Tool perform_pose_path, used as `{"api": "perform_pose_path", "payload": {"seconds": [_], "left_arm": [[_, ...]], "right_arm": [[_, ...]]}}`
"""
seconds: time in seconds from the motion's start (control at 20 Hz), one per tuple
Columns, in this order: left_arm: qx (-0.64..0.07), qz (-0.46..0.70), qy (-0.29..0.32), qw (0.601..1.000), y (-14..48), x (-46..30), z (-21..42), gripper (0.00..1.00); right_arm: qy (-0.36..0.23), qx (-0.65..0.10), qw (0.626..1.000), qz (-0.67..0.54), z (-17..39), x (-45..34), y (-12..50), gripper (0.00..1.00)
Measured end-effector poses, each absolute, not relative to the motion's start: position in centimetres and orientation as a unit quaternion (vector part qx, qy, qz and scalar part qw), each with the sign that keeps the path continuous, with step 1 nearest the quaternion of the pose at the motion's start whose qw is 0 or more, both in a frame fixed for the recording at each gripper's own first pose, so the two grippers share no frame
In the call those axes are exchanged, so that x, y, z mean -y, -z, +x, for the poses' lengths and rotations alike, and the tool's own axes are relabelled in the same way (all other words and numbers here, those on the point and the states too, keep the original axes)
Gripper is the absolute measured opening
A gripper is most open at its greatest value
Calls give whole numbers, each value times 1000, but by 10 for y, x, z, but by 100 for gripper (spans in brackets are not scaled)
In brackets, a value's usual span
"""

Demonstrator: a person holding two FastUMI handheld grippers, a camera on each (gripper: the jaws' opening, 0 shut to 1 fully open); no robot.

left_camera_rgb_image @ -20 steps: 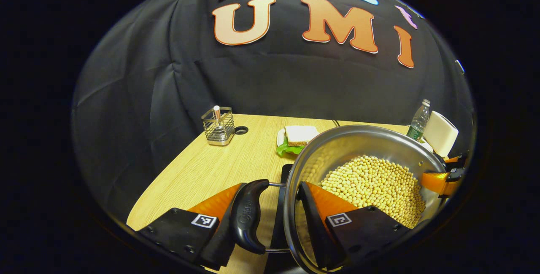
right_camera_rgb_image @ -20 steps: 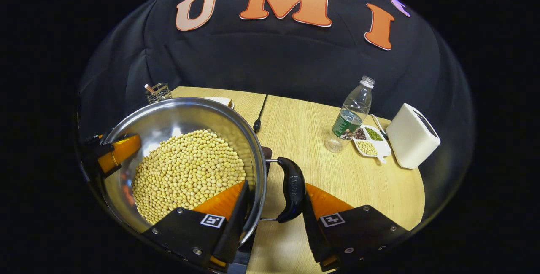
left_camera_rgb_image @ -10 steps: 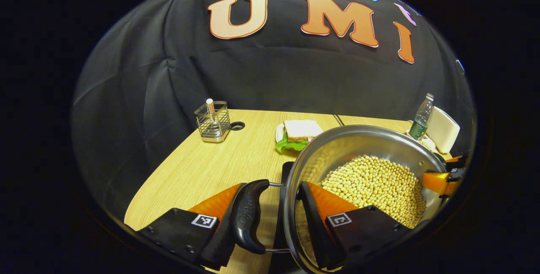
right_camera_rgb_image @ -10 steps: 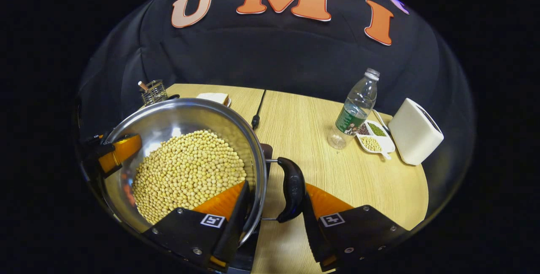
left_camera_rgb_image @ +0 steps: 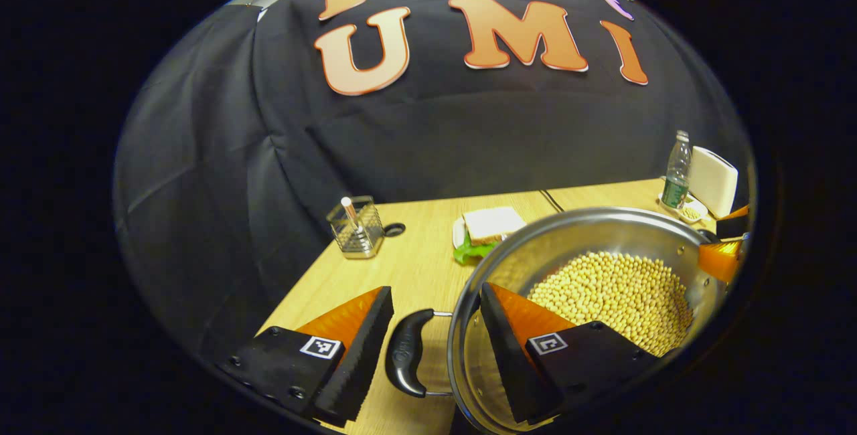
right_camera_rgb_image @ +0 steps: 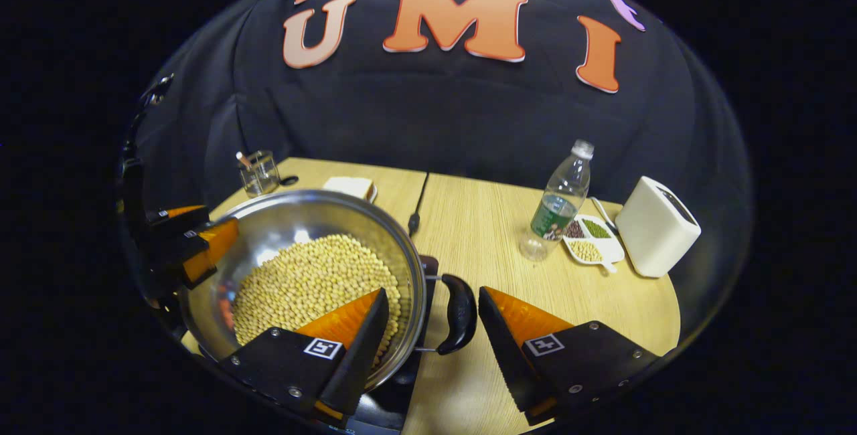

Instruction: First push the handle of the pot to place it horizontally, then grasp the pot with both hands and set it on the induction cooktop.

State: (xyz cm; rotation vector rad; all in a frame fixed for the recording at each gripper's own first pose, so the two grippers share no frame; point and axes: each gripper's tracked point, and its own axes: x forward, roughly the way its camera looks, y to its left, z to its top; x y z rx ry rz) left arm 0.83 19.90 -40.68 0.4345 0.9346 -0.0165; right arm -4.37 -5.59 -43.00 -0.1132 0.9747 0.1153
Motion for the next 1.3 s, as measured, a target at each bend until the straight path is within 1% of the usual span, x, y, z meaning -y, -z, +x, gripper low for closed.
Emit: {"api": "perform_pose_path", "payload": {"seconds": [0.05,0.1,0.15,0.2,0.25,0.3,0.35,0.4,0.45,0.55,0.6,0.8,0.95,1.05,1.2,1.3], "left_arm": [[-428,204,6,881,395,-194,16,82],[-408,201,6,891,384,-186,23,93],[-389,199,7,899,371,-179,28,88],[-371,196,10,908,360,-169,33,88],[-351,190,15,917,346,-158,38,88],[-331,184,19,925,328,-146,44,93],[-312,181,25,932,313,-135,49,88],[-292,177,32,939,295,-123,52,94],[-272,173,44,945,278,-108,56,95],[-237,171,58,955,246,-82,62,93],[-227,166,65,958,233,-69,62,92],[-198,141,96,965,193,-21,50,96],[-185,146,97,967,174,-3,47,99],[-179,132,97,970,163,10,48,100],[-168,108,89,976,140,16,48,100],[-160,107,78,978,125,13,50,100]], "right_arm": [[-57,-447,891,-55,-37,59,414,84],[-57,-421,904,-58,-29,63,397,84],[-54,-393,916,-59,-20,66,380,85],[-55,-365,927,-59,-12,68,361,84],[-57,-341,936,-59,-6,69,343,85],[-59,-318,944,-59,-4,71,329,85],[-60,-297,951,-63,-2,75,312,84],[-62,-276,957,-65,1,79,291,84],[-66,-257,962,-66,5,83,272,85],[-76,-228,968,-65,2,94,239,86],[-79,-215,971,-63,1,102,226,87],[-78,-159,982,-69,-1,138,167,89],[-60,-114,988,-87,2,172,133,92],[-59,-104,989,-87,-1,184,119,94],[-68,-100,989,-85,-2,202,114,94],[-56,-94,989,-96,4,212,102,95]]}}
